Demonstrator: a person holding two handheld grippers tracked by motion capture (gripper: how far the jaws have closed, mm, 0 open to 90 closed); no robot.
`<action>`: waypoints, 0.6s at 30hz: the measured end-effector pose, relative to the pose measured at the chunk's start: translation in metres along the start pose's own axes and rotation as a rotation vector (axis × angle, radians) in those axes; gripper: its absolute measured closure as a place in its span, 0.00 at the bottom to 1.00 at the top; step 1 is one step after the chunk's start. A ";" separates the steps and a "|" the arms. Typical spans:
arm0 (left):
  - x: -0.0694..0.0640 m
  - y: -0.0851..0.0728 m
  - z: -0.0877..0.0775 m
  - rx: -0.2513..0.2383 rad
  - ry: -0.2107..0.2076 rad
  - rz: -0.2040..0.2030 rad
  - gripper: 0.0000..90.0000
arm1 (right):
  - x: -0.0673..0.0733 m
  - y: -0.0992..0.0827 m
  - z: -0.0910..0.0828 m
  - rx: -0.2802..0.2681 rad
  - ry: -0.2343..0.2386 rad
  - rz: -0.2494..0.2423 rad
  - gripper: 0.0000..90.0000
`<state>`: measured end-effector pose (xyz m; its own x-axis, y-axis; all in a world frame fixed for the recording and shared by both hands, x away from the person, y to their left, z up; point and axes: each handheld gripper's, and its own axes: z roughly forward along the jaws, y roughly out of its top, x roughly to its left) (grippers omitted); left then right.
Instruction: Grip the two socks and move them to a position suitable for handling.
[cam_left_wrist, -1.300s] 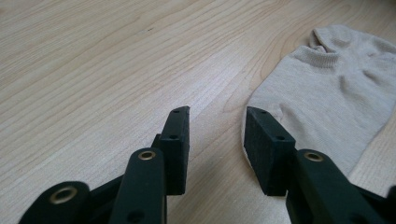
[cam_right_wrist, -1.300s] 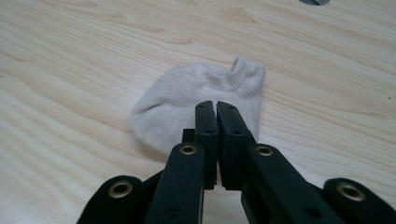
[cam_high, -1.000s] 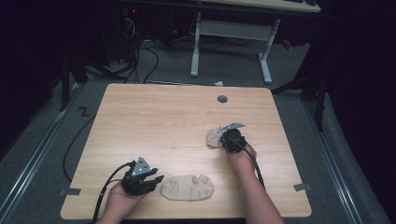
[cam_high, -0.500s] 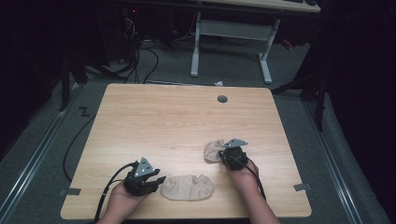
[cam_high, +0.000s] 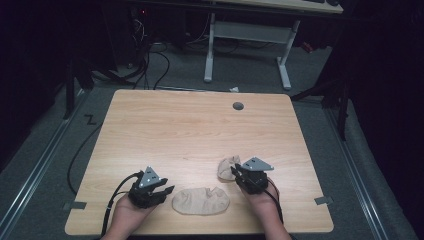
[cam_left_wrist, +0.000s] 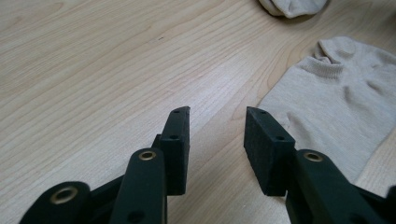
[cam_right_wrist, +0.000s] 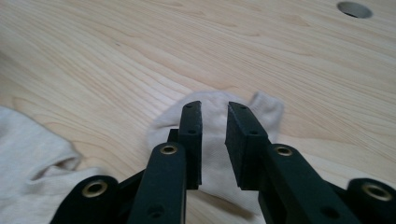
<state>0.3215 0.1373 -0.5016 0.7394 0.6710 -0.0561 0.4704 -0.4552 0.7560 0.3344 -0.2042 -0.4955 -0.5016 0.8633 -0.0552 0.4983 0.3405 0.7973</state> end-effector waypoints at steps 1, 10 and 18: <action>0.000 0.000 0.000 0.001 0.000 0.002 0.68 | 0.002 0.001 0.001 0.000 0.010 -0.001 0.83; 0.005 -0.007 -0.007 0.007 0.017 -0.006 0.68 | 0.020 0.007 0.029 0.078 0.058 -0.037 0.61; 0.010 -0.013 -0.015 -0.012 0.018 -0.033 0.68 | 0.021 0.004 0.046 0.149 0.015 -0.063 0.60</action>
<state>0.3159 0.1591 -0.5017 0.7145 0.6962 -0.0697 0.4888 -0.4255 0.7616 0.3585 -0.1681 -0.5212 -0.5449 0.8334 -0.0923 0.5646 0.4461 0.6945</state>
